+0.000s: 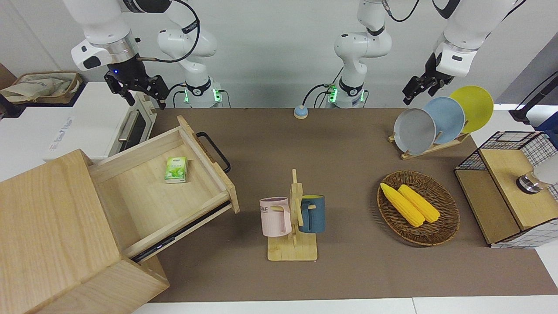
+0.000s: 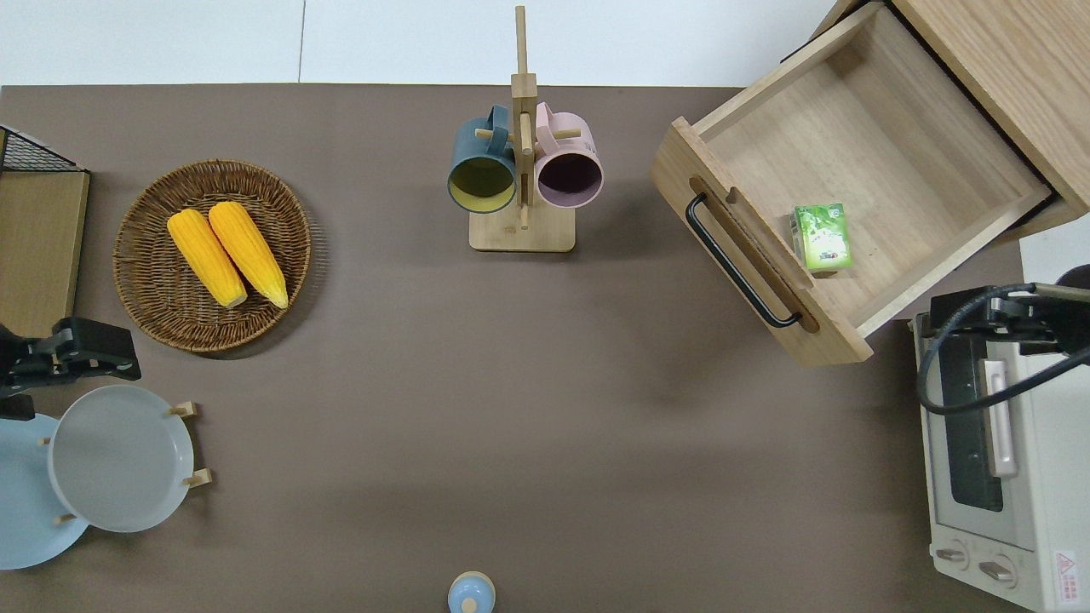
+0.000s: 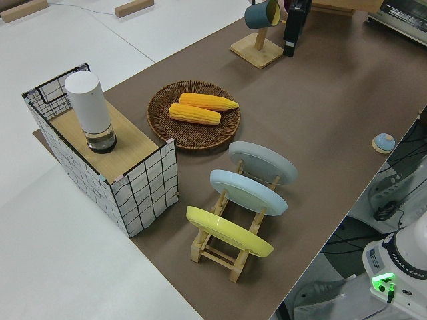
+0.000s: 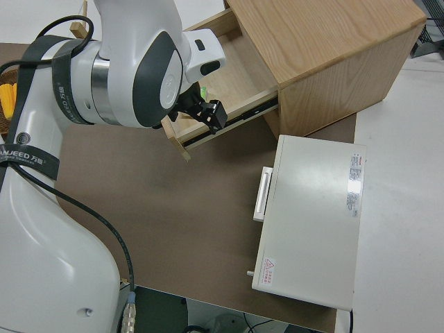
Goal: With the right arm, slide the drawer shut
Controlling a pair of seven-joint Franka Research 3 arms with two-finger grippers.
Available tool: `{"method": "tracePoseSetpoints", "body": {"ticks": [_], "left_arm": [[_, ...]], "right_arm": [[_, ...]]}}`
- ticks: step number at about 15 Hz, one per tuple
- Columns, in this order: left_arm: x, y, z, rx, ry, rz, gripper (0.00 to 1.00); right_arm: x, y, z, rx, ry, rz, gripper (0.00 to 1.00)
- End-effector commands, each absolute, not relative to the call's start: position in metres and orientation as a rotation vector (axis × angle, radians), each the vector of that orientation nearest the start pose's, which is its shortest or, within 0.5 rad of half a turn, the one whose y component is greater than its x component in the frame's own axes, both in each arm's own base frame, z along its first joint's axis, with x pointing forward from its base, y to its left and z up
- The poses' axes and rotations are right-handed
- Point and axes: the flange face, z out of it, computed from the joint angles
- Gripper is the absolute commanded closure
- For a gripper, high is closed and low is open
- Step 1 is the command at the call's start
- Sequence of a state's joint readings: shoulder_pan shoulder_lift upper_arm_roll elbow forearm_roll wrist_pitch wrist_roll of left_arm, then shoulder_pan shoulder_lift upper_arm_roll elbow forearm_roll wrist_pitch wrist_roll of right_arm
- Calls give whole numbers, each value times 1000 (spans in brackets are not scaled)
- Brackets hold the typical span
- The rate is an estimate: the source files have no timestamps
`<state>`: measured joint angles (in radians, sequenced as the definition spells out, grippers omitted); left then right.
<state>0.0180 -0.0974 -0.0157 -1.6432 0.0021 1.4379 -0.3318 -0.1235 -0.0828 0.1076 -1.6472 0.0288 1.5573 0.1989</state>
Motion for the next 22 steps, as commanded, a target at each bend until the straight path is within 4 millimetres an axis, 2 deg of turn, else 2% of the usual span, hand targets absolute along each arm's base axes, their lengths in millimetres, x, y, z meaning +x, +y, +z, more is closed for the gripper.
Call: {"method": "tracePoseSetpoints", "body": {"ticks": [1,8,13,14,17,22], "left_arm": [[506,1,636,-3081,-505,156,7],[506,1,636,-3081,-505,156,7],[506,1,636,-3081,-505,156,7],[506,1,636,-3081,-505,156,7],[506,1,636,-3081,-505,156,7],[506,1,636,-3081,-505,156,7]], "right_arm": [[531,1,631,-3107,414,31,972],[531,5,631,-3100,414,33,1000],[529,24,630,-3075,577,52,1000],[529,30,630,-3064,640,58,1000],[523,67,628,-3035,789,93,1000],[516,104,628,-2914,1055,142,1000]]}}
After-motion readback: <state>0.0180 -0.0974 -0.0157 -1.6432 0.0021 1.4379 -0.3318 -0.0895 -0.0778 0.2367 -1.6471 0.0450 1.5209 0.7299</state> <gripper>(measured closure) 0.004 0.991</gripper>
